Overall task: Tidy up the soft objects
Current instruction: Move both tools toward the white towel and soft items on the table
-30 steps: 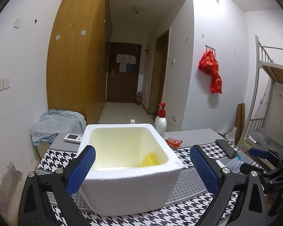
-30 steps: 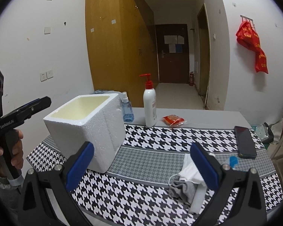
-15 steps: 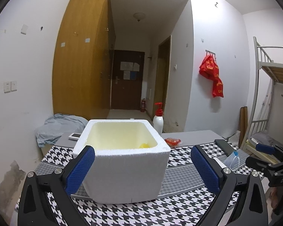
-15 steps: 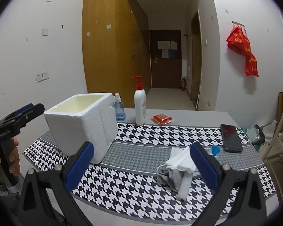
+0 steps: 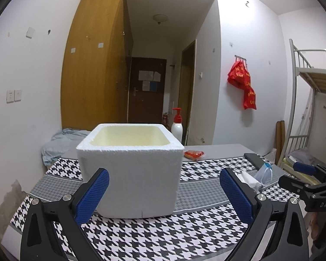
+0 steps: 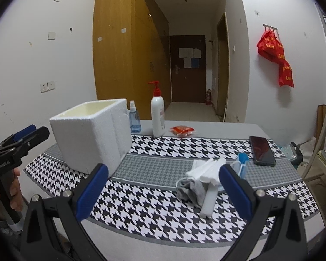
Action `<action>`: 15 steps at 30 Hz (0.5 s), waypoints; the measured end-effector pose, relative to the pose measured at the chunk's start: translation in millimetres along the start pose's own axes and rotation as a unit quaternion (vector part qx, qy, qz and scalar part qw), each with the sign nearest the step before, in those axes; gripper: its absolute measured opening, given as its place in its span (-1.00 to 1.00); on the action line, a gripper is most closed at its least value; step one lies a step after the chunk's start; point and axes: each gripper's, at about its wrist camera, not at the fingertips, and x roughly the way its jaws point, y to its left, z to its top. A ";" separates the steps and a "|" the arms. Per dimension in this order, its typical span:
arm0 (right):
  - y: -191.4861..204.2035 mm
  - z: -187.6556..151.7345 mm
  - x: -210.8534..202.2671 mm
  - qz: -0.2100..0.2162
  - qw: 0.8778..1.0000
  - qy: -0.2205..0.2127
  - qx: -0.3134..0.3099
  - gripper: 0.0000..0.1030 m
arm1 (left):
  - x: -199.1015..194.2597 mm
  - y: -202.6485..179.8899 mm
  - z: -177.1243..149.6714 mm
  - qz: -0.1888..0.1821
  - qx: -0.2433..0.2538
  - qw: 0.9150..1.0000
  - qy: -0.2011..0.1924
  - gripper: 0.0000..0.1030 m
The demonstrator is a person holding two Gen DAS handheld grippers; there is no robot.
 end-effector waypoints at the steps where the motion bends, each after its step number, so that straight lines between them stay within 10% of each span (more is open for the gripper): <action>1: -2.1 -1.9 0.5 -0.003 1.000 0.001 0.001 1.00 | 0.8 -2.3 -2.1 -0.002 0.000 1.000 0.001 0.98; 15: -39.7 -17.2 6.4 -0.028 0.999 0.016 0.016 1.00 | 30.0 -43.8 -13.9 -0.052 0.013 0.998 0.040 0.98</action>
